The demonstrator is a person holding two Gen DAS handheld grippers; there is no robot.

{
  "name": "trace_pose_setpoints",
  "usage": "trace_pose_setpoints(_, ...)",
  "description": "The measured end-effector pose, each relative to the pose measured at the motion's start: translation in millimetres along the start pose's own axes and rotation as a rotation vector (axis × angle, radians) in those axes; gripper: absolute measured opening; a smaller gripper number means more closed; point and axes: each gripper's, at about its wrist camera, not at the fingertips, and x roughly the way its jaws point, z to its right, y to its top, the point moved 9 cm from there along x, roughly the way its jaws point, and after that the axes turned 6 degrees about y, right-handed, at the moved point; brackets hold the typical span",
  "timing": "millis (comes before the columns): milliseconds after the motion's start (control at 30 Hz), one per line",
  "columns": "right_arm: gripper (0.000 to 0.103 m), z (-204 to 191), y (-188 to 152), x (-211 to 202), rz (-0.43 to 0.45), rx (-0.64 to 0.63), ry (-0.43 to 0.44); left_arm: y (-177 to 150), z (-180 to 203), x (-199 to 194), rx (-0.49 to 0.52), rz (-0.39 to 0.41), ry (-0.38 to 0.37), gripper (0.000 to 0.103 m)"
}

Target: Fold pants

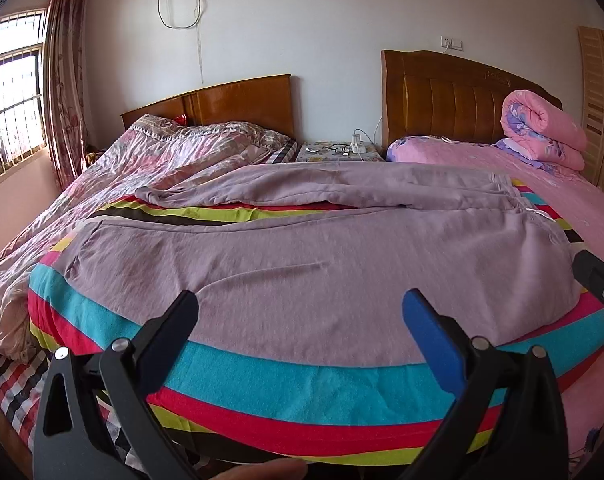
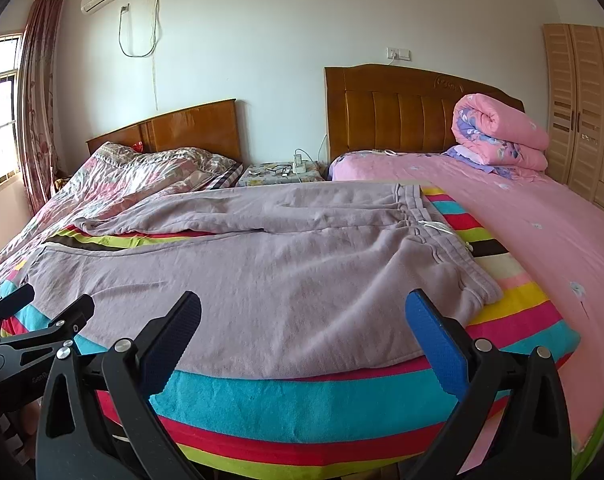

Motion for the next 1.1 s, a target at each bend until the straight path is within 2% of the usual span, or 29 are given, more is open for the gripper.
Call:
trace_pose_setpoints(267, 0.099, -7, 0, 1, -0.013, -0.001, 0.007, 2, -17, 0, -0.032, -0.010, 0.027, 0.102)
trace_pose_setpoints(333, 0.099, -10, 1, 0, -0.012, -0.008, 0.012, 4, -21, 1, -0.040, -0.006, 0.014, 0.102)
trace_pose_setpoints(400, 0.099, -16, 3, 1, -0.015, -0.021, 0.022, 10, -22, 3, -0.033, 0.008, -0.040, 0.102)
trace_pose_setpoints(467, 0.099, -22, 10, 8, -0.024, -0.045, 0.051, 25, -14, 15, 0.012, 0.007, -0.159, 0.102)
trace_pose_setpoints(500, 0.099, -24, 16, 14, -0.021, -0.054, 0.056, 33, -14, 26, 0.022, 0.003, -0.190, 0.102)
trace_pose_setpoints(633, 0.099, -14, 28, 40, -0.047, -0.057, -0.007, 56, -32, 65, -0.039, 0.005, -0.102, 0.102)
trace_pose_setpoints(667, 0.099, -11, 30, 40, -0.050, -0.037, -0.009, 57, -37, 65, -0.061, 0.002, -0.067, 0.102)
trace_pose_setpoints(733, 0.099, -10, 35, 31, -0.012, -0.015, -0.007, 57, -45, 53, -0.109, 0.050, -0.025, 0.102)
trace_pose_setpoints(800, 0.099, -14, 44, 30, 0.007, -0.043, -0.018, 60, -44, 41, -0.100, 0.132, 0.028, 0.102)
trace_pose_setpoints(867, 0.099, -20, 53, 35, 0.006, -0.086, -0.039, 65, -37, 42, -0.043, 0.150, 0.064, 0.102)
trace_pose_setpoints(933, 0.099, -21, 61, 36, 0.006, -0.123, -0.088, 67, -34, 43, -0.053, 0.127, 0.040, 0.102)
trace_pose_setpoints(1033, 0.099, -22, 66, 26, 0.058, -0.093, -0.033, 66, -28, 41, -0.096, 0.121, -0.074, 0.102)
trace_pose_setpoints(1100, 0.099, -22, 61, 33, 0.017, -0.098, -0.002, 62, -18, 48, -0.067, 0.072, -0.136, 0.102)
